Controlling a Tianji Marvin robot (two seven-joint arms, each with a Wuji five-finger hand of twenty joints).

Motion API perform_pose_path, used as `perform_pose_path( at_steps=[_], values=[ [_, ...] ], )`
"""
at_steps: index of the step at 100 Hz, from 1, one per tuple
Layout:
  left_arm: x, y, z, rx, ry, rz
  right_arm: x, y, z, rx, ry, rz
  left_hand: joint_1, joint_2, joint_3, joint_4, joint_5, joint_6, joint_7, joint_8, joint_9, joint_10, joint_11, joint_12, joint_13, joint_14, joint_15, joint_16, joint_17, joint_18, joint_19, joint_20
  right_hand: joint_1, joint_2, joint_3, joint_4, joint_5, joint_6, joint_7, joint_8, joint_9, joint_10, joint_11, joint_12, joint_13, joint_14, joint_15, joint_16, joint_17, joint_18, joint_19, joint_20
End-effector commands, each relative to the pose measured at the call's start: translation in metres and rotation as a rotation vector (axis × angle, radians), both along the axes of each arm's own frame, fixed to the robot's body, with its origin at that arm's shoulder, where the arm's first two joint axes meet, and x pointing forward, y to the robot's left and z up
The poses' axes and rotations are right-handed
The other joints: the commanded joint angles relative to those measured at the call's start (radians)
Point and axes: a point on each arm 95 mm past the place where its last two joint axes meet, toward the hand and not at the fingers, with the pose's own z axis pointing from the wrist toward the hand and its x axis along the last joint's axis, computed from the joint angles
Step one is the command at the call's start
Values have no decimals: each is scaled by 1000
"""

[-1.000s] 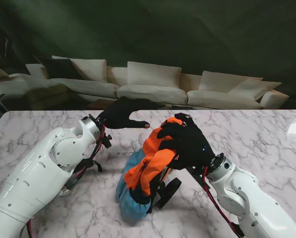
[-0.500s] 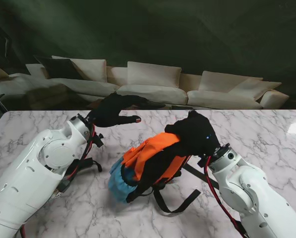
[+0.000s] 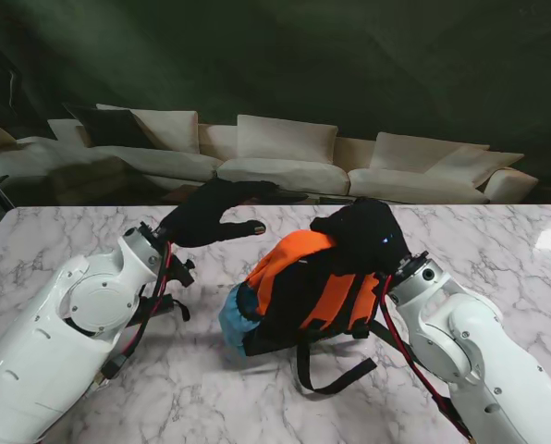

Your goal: Put the umbrella and water cup into the side pockets of the backpack

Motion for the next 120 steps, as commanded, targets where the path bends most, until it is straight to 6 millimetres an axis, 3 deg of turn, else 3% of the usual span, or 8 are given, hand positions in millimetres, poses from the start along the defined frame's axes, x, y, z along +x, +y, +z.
perform_pose_path(
  at_steps=[1, 22, 49, 82, 99, 108, 113, 120],
  values=[
    [-3, -3, -1, 5, 14, -21, -3, 1, 13, -12, -27, -11, -34, 42, -31, 8, -4, 28, -22, -13, 14, 19, -29, -11, 9, 8, -5, -16, -3, 30, -9, 1, 67, 33, 78, 6, 48, 2, -11, -21, 75, -22, 87, 19, 34, -55, 208, 113, 20, -17, 47, -4],
    [0, -6, -19, 32, 76, -58, 15, -1, -3, -83, 9, -89, -129, -45, -25, 6, -77, 67, -72, -55, -106, 77, -108, -81, -33, 22, -29, -43, -15, 31, -56, -30, 101, 53, 61, -1, -6, -19, -20, -26, 73, -21, -4, -21, 35, -40, 121, 76, -30, -11, 19, -17],
    [2, -9, -39, 84, 163, -84, 40, -3, -28, -102, 78, -192, -198, -180, -18, 4, -168, 171, -109, -105, -211, 144, -137, -146, -69, 48, -35, -63, -20, 16, -90, -47, 176, 48, 45, 6, -125, -33, 8, -120, 46, -20, -117, -35, 34, -21, 9, 16, -87, -5, -21, -8],
    [21, -18, -56, 141, 226, -35, 32, 11, -26, -79, 66, -112, -121, -266, 5, 9, -252, 247, -122, -112, -228, 174, -135, -153, -66, 62, -15, -63, 4, -4, -78, -46, 189, 56, 40, 8, -167, -48, -6, -142, -3, -26, -166, -50, 34, -10, -100, -33, -129, -5, -53, -8],
    [26, -30, -64, 102, 264, -55, 25, 22, -30, -79, 64, -57, -91, -265, 15, 17, -249, 235, -116, -110, -180, 151, -119, -146, -27, 44, 7, -56, 24, -14, -52, -40, 190, 65, 37, 10, -189, -57, -18, -150, -28, -31, -204, -65, 35, -9, -176, -67, -149, -7, -75, -7],
    [28, -36, -67, 94, 283, -64, 23, 26, -32, -69, 75, -38, -10, -252, 42, 26, -211, 210, -87, -96, -104, 108, -96, -125, 29, 39, 29, -46, 50, 0, -13, -33, 184, 72, 28, 12, -199, -56, -23, -154, -49, -27, -232, -76, 35, 0, -244, -96, -174, 0, -98, -8],
    [28, -39, -70, 87, 288, -65, 22, 28, -33, -65, 83, -30, 66, -241, 60, 34, -136, 176, -48, -75, -30, 53, -61, -96, 71, 26, 33, -49, 78, 6, 14, -37, 146, 89, 6, 18, -207, -56, -36, -157, -72, -26, -267, -91, 35, 6, -331, -133, -210, 12, -136, -15],
    [28, -42, -69, 81, 283, -55, 21, 30, -34, -41, 114, -12, 185, -227, 72, 47, 78, 75, 79, 9, 187, -37, 47, -29, 195, -7, 61, -61, 136, -4, 83, -56, 108, 110, -36, 31, -196, -40, -85, -135, -99, -17, -304, -110, 33, 20, -428, -165, -257, 35, -181, -22]
  ],
)
